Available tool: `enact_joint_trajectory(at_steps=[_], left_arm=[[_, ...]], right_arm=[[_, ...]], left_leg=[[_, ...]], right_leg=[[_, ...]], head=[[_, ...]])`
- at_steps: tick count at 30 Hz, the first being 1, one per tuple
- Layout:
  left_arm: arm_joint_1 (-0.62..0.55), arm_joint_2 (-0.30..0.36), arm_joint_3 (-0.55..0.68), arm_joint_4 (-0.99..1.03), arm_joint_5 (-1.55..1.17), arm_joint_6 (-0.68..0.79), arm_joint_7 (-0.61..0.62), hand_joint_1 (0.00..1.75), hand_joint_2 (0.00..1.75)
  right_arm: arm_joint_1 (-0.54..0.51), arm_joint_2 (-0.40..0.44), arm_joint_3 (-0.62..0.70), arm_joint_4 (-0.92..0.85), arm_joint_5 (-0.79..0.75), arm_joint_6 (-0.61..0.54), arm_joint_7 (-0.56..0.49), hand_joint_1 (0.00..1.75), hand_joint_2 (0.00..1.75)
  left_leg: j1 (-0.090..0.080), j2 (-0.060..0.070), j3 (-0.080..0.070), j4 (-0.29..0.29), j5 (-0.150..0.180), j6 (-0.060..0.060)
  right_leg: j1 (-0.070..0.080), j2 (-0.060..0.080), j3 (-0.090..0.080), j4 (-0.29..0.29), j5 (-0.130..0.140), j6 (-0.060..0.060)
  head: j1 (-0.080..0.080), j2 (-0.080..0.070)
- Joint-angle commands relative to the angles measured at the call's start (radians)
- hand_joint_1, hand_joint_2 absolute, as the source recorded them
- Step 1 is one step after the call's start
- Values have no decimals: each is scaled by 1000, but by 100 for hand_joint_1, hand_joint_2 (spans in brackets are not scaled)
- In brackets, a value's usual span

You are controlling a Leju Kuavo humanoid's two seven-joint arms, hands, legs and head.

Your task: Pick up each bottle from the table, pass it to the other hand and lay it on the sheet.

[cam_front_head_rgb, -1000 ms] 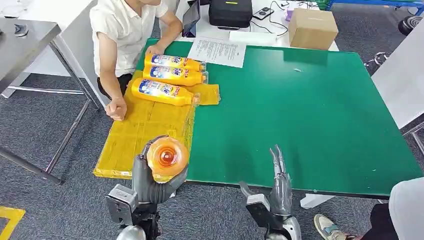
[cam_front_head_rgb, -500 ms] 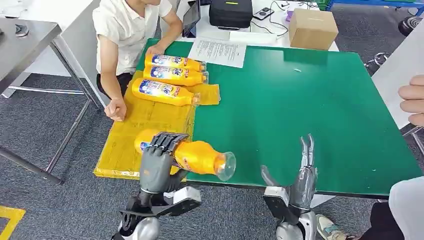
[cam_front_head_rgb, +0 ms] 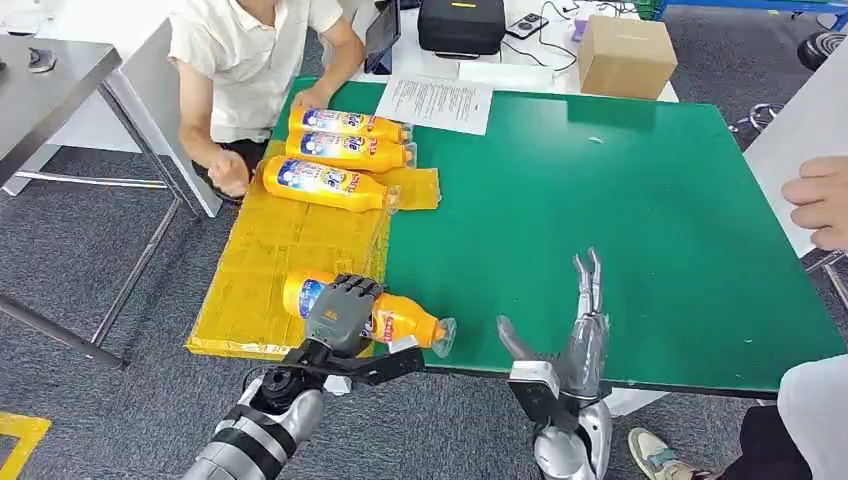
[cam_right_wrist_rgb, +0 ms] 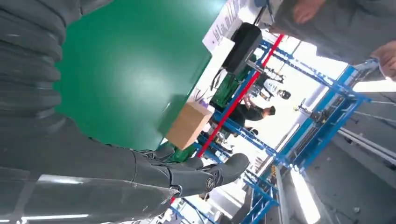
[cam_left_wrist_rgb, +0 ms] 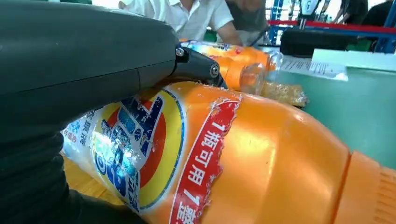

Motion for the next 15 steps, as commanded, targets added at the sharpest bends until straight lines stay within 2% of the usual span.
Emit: enact_joint_trajectory(at_steps=[1, 7, 8, 9, 10, 12, 14, 15], left_arm=[[-147, -21, 13, 263, 40, -102, 2, 175, 175], [-239, -59, 36, 392, 141, -200, -17, 175, 175], [-257, -60, 36, 416, 151, -218, -11, 166, 175], [-263, -59, 37, 425, 160, -227, -11, 154, 175], [-270, -58, 44, 432, 175, -237, -14, 89, 175], [-280, -56, 48, 442, 197, -255, -21, 40, 175], [-290, -56, 49, 448, 220, -272, -22, 21, 175], [-293, -58, 49, 449, 223, -274, -21, 17, 175]], right_arm=[[-68, -39, 81, 131, -52, -4, -1, 0, 175], [-97, -59, 79, 169, -94, -4, -1, 0, 175], [-102, -63, 81, 177, -105, -4, -1, 0, 175], [-105, -64, 82, 183, -107, -4, -1, 0, 175], [-108, -64, 83, 191, -109, -4, -1, 0, 175], [-114, -63, 87, 199, -113, -4, -1, 0, 175], [-121, -60, 88, 206, -113, -4, -1, 0, 175], [-122, -61, 90, 208, -114, -4, -1, 0, 175]], left_leg=[[1, 0, 6, -1, -1, -2], [1, -1, 5, -1, 0, -2], [1, -1, 6, -1, 0, -2], [1, -2, 5, -1, 1, -1], [1, -2, 7, -2, 1, -2], [1, -3, 8, -2, 1, -2], [1, -2, 9, -1, 1, -2], [0, -2, 8, -1, 1, -2]], right_leg=[[1, 1, 6, -1, -1, -3], [1, 0, 5, -1, 0, -2], [1, 0, 6, -1, 0, -3], [1, -1, 6, -1, 0, -2], [1, -1, 7, -2, 0, -2], [1, -2, 9, -2, 1, -2], [1, 0, 9, -1, 1, -2], [0, -1, 9, -1, 0, -2]], head=[[0, 0], [0, 0], [0, 0], [0, 0], [0, 0], [0, 0], [0, 0], [0, 0]])
